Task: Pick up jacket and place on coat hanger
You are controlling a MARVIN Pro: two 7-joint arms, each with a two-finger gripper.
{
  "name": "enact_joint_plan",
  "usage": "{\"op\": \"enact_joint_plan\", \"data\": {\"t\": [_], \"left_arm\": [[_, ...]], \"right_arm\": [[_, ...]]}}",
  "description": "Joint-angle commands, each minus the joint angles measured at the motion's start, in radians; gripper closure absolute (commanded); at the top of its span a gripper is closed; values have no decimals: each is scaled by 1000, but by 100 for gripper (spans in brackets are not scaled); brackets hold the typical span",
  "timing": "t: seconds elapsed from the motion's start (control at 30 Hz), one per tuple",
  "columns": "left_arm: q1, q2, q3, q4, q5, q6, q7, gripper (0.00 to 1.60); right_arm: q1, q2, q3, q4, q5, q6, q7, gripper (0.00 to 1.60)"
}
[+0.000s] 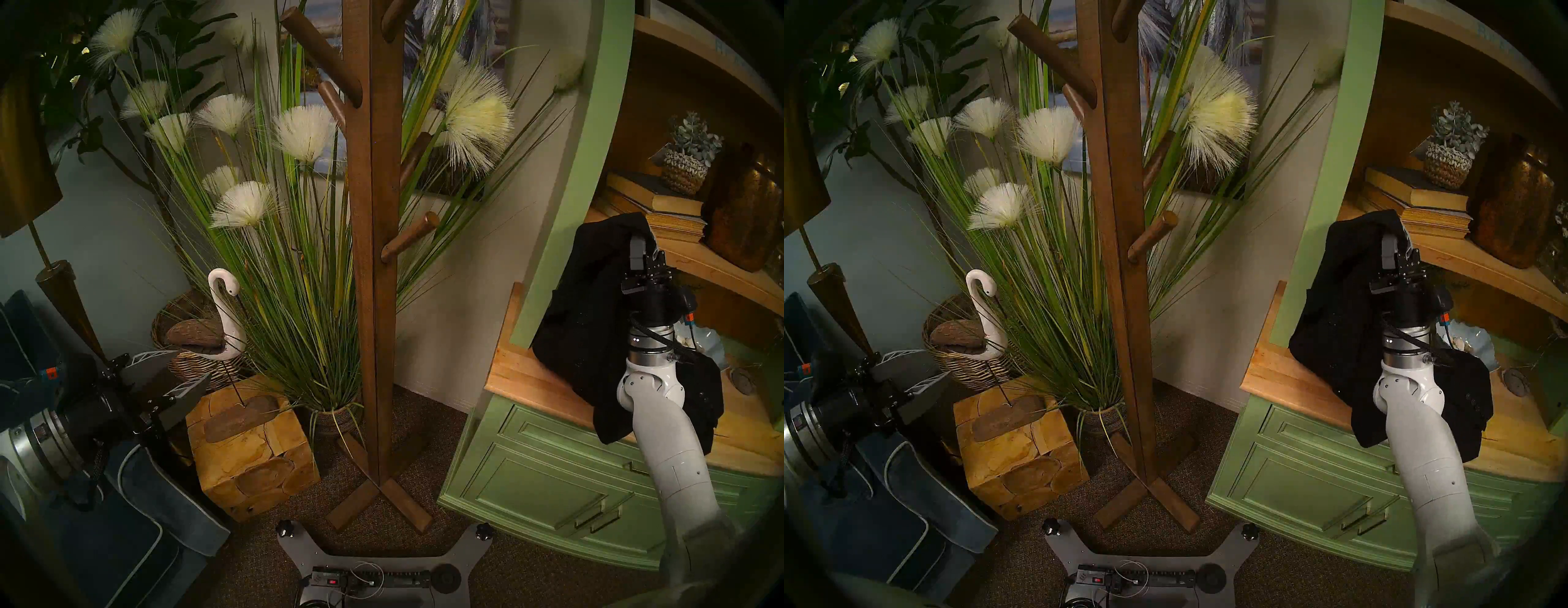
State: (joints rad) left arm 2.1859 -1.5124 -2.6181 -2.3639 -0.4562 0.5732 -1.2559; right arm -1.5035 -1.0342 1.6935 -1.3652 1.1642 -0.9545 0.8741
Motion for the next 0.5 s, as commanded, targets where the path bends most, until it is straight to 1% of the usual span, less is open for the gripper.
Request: {"op": "enact_joint_plan", "data": {"t": [0.0,0.03,0.1,0.13,0.17,0.23,0.37,0.4,0.43,0.47], "left_arm": [[-5,2,2,-12,-8,-1,-6,0],[-5,2,2,-12,-8,-1,-6,0],[-5,1,2,-12,-8,-1,-6,0],[-5,1,2,-12,-8,-1,-6,0],[-5,1,2,-12,-8,-1,-6,0],[-6,1,2,-12,-8,-1,-6,0],[-6,1,2,-12,-7,-1,-7,0],[-6,1,2,-12,-8,-1,-7,0],[-6,1,2,-13,-8,0,-7,0],[-7,1,2,-13,-8,0,-7,0]], "right_arm": [[72,-13,-18,-94,19,-5,87,160],[61,-19,-14,-131,28,-5,114,160],[64,-27,-23,-146,32,-5,109,160],[60,-33,-25,-171,37,-5,119,160],[77,-34,-38,-137,29,-5,83,160],[71,-46,-41,-181,41,-5,107,160],[94,-70,-56,-224,60,-5,100,160],[93,-75,-54,-242,66,-5,110,160],[100,-80,-57,-241,66,-5,98,160],[96,-77,-57,-258,64,-5,102,160]]}}
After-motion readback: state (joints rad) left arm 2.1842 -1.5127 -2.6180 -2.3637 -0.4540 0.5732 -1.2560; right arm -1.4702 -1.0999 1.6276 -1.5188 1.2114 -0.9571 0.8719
